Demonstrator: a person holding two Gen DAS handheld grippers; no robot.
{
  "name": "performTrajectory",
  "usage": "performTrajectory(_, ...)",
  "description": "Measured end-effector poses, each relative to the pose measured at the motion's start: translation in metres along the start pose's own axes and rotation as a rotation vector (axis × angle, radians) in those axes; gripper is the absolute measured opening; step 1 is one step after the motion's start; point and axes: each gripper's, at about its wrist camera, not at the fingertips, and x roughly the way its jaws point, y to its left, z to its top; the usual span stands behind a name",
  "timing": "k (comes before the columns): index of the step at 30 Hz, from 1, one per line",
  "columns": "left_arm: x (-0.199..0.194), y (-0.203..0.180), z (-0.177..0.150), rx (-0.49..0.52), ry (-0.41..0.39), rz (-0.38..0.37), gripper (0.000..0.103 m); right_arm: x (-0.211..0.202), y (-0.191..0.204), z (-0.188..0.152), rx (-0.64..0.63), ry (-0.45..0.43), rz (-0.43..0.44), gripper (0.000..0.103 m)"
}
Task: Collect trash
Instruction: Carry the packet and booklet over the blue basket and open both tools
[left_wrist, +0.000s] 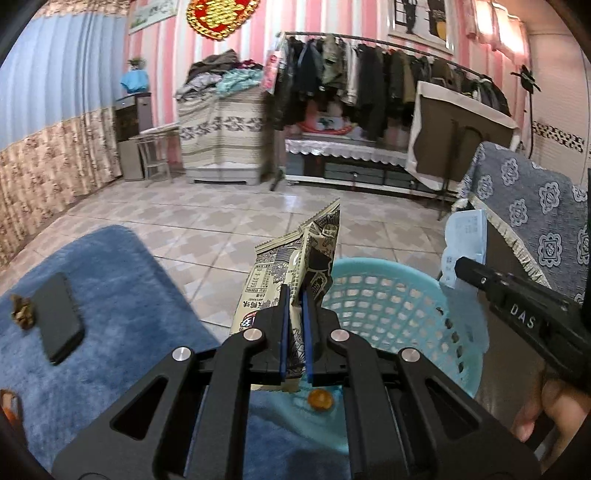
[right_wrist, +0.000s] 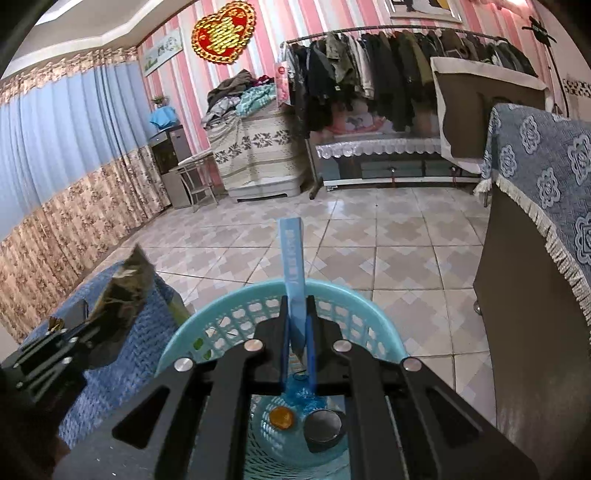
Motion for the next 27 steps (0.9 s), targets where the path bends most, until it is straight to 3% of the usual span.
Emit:
performTrajectory(5,0.019,-0.019,0.003,0.043,0.012,-0.029,0.008,-0.005,-0.009,-0.001,0.025,-0.012,-0.004,0.008)
performTrajectory(6,0.021,-0.021,0.004,0.051,0.017,-0.032,0.020,-0.005,-0.010,-0.001,0.032,-0.013,-0.001,0.008)
performTrajectory(7,0.023,-0.022,0.005,0.054,0.024,-0.029,0.039,-0.006,-0.009,-0.003,0.034,-0.013,-0.001,0.008)
performTrajectory(9,0.019,-0.016,0.006,0.048,0.005,-0.003,0.060,-0.005,-0.007,-0.004,0.033,-0.007,0.001,0.008)
performTrajectory(15,0.007,0.011,0.012,0.027,-0.042,0.112,0.087,-0.005,0.003,-0.005,0.010,-0.006,0.013,0.008)
performTrajectory(19,-0.003,0.038,0.018,-0.014,-0.071,0.193,0.094,-0.003,0.016,-0.005,-0.025,-0.001,0.016,0.008)
performTrajectory(27,-0.013,0.065,0.020,-0.055,-0.074,0.260,0.096,0.005,0.038,-0.005,-0.063,-0.017,-0.015,0.009)
